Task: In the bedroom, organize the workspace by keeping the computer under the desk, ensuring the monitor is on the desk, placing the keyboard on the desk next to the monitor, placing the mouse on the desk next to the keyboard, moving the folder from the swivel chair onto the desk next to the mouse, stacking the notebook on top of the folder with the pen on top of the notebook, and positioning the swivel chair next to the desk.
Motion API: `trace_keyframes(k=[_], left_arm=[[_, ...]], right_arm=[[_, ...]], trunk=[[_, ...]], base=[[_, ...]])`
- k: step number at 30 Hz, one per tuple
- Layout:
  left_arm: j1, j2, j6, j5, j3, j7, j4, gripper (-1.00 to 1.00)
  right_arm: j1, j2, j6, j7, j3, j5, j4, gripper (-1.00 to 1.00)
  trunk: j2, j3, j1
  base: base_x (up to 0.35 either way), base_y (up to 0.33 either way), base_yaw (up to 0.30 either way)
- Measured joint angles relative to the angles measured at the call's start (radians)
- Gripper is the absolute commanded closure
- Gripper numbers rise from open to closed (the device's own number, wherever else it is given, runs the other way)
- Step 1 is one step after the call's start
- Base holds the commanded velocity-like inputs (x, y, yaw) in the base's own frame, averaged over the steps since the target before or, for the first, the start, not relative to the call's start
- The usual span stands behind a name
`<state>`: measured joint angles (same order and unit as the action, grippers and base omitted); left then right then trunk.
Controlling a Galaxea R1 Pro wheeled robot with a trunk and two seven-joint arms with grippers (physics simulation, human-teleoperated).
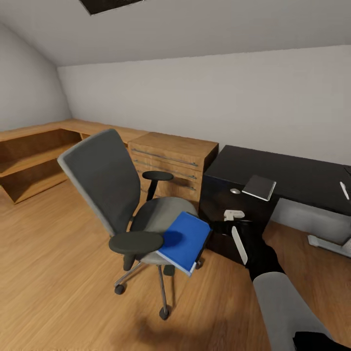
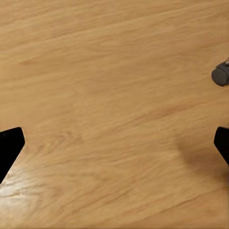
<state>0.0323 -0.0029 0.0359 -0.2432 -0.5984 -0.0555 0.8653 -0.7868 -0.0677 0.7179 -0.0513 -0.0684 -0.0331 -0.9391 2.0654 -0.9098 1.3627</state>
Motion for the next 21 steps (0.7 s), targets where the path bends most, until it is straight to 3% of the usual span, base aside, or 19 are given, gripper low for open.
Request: trace_keyframes(k=[21], left_arm=[[0.000,0.000,-0.003,0.001,0.014,0.002,-0.044,-1.00]], right_arm=[[0.000,0.001,-0.035,0.001,-0.001,0.013,0.030,-1.00]], trunk=[[0.000,0.021,0.000]], base=[[-0.024,0.020,-0.157]])
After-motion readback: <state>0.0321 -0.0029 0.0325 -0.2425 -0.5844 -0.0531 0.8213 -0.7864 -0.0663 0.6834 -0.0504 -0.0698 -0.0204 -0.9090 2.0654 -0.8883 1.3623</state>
